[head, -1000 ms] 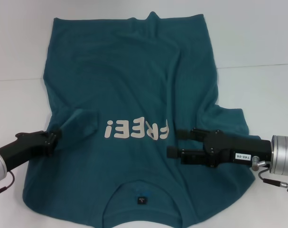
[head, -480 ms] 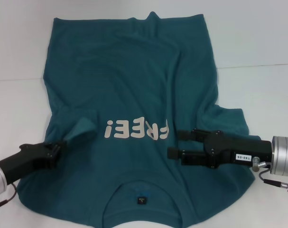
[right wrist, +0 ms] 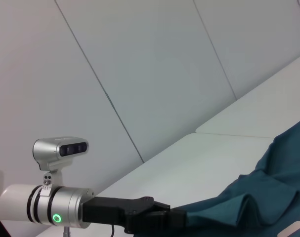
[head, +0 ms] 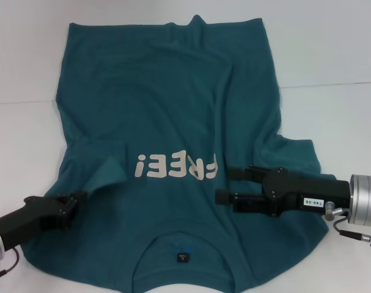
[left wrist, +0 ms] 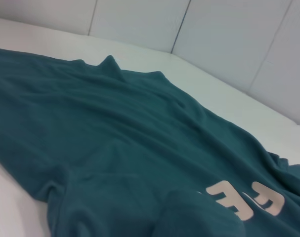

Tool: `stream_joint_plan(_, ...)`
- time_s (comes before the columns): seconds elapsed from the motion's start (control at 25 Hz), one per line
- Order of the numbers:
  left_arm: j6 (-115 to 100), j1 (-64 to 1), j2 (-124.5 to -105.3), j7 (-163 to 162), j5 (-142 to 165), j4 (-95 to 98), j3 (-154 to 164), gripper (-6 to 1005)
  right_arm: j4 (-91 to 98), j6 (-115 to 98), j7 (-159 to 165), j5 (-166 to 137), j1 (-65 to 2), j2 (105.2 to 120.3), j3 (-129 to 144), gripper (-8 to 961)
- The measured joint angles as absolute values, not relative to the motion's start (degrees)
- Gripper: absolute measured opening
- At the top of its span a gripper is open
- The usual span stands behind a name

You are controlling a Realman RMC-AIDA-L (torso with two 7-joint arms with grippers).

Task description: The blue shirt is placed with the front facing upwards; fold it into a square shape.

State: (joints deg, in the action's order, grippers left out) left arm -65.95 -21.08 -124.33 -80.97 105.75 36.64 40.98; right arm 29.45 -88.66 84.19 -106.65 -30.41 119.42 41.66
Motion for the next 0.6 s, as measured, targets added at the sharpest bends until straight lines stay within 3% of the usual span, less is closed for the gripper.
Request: stream_joint_plan(0.6, -68.72, -21.0, -124.36, -82.26, 107.14, 37.28, 41.16, 32, 29.45, -88.78, 84.12, -106.7, -30.33, 119.43, 41.66, 898)
